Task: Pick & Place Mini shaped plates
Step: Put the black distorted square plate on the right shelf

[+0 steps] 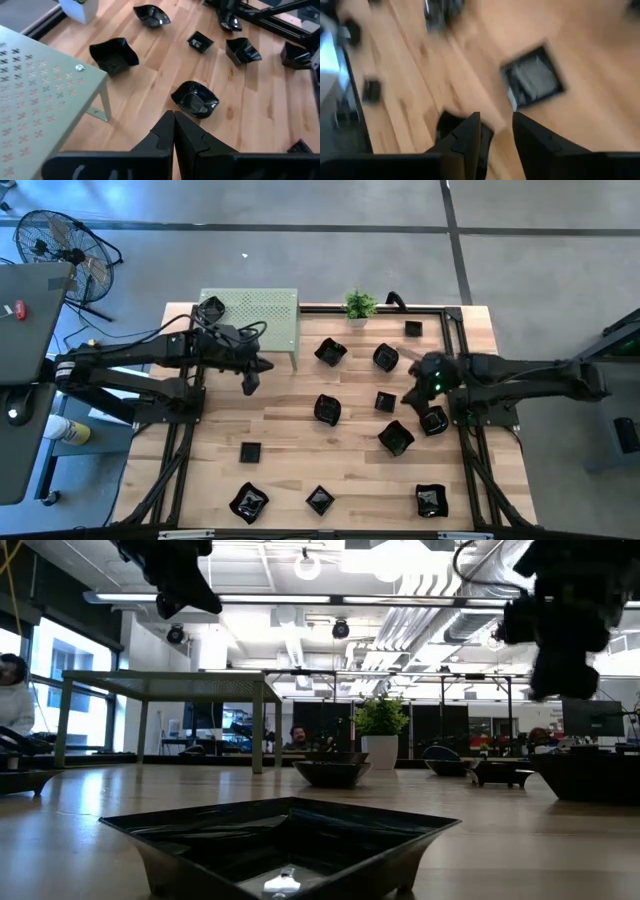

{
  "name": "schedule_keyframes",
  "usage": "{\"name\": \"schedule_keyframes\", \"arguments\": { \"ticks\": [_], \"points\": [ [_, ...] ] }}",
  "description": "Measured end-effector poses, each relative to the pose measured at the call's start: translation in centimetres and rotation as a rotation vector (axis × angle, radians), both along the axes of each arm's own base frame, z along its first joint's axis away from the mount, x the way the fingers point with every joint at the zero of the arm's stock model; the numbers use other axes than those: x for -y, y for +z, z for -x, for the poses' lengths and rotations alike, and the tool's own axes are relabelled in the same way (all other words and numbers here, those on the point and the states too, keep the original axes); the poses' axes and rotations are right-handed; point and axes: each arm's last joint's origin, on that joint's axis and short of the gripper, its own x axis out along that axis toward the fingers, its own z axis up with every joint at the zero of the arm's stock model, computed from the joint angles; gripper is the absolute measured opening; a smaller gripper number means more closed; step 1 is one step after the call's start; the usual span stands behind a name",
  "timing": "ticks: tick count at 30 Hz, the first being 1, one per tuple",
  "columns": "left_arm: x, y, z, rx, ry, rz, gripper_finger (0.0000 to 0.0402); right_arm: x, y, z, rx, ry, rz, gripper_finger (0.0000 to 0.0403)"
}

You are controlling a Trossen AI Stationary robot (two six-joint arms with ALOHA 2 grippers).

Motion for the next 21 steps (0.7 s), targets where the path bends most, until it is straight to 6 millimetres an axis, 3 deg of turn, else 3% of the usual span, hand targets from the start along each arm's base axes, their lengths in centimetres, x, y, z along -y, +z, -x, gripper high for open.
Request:
{"name": "schedule_keyframes", "arguments": {
  "ticks": [6,15,21],
  "points": [
    [0.3,-0.1,-0.5,0.062,0.001,0.008,0.0000,-1.9,-2.5,-1.0,-0.126,0.083,-0.041,0.0117],
    [2.2,-5.1,-1.5,0.114,-0.010,0.046,0.0000,-3.8,-3.7,-2.1,-0.181,0.139,-0.001,0.0089],
    [3.1,-5.6,-1.4,0.093,-0.017,0.023,0.0000,-4.4,-4.6,-2.7,-0.208,0.165,0.030,0.0073]
  ]
}}
